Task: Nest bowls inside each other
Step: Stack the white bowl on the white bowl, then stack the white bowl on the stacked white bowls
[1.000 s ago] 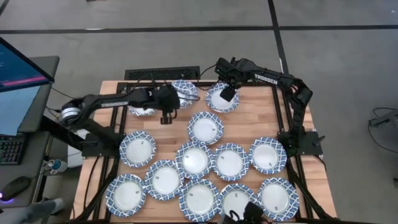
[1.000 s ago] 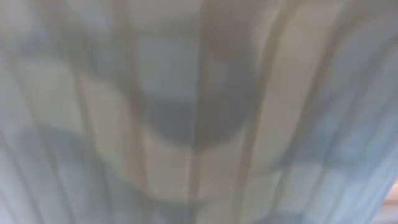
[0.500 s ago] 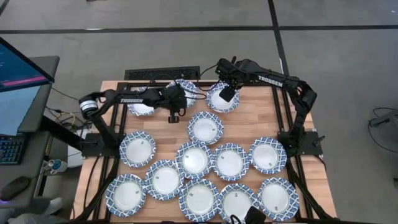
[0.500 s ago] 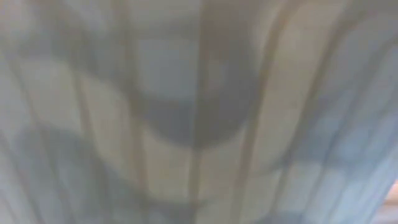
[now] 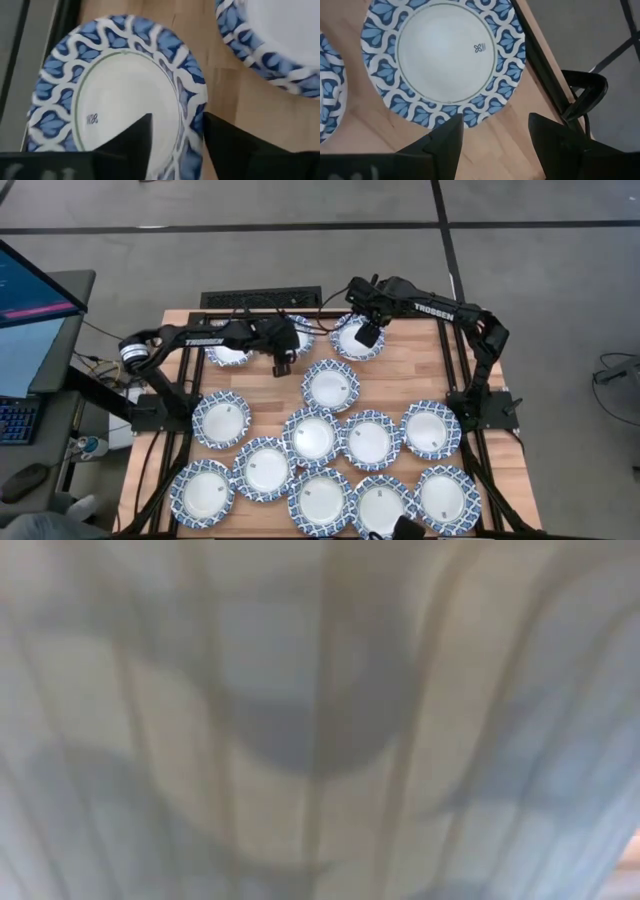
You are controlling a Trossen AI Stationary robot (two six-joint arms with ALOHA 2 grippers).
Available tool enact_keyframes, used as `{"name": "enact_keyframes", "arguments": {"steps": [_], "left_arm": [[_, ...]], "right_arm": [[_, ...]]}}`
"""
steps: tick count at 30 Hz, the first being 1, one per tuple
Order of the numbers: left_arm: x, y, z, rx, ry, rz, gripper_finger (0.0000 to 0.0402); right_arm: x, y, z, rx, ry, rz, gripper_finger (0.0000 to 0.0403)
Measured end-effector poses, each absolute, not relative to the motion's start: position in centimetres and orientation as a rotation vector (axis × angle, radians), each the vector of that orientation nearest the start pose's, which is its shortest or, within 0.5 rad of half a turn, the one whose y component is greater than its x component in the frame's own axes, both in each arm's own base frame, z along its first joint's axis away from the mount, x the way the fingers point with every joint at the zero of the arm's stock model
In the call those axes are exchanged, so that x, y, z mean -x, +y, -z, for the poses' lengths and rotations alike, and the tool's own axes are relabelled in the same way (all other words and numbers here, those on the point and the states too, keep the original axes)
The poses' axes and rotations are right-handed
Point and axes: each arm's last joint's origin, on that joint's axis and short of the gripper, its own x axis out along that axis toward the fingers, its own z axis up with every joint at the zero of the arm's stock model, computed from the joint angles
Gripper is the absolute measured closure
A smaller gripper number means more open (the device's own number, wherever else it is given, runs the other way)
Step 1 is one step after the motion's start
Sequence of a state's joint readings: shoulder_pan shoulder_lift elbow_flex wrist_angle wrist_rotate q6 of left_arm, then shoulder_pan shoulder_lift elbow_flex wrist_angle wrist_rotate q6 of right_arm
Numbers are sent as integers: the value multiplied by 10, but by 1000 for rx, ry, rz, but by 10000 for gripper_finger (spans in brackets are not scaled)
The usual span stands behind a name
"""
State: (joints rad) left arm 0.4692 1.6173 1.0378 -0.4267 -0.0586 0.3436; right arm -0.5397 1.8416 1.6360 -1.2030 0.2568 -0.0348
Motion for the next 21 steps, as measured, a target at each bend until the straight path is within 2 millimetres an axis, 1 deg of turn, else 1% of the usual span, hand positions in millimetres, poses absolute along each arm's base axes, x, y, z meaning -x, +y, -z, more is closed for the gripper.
{"name": "enact_keyframes", "arguments": {"steps": [4, 8, 11, 14, 17, 19, 21], "left_arm": [[-277, 141, -212, -90, 1092, -321, 200], [-268, 138, -224, -120, 1094, -345, 186], [-251, 133, -232, -103, 1188, -382, 185], [-234, 131, -239, -19, 1237, -379, 190], [-220, 131, -238, -6, 1268, -410, 200], [-212, 133, -233, 4, 1285, -446, 207], [-205, 134, -226, 78, 1307, -475, 212]], "right_arm": [[-307, -186, -272, -163, 1429, 621, 155], [-311, -183, -273, -152, 1405, 616, 155], [-313, -181, -272, -144, 1405, 614, 155], [-313, -181, -272, -144, 1406, 614, 155], [-313, -182, -272, -147, 1400, 620, 155], [-313, -182, -272, -148, 1397, 624, 155], [-314, -182, -273, -148, 1390, 626, 155]]}}
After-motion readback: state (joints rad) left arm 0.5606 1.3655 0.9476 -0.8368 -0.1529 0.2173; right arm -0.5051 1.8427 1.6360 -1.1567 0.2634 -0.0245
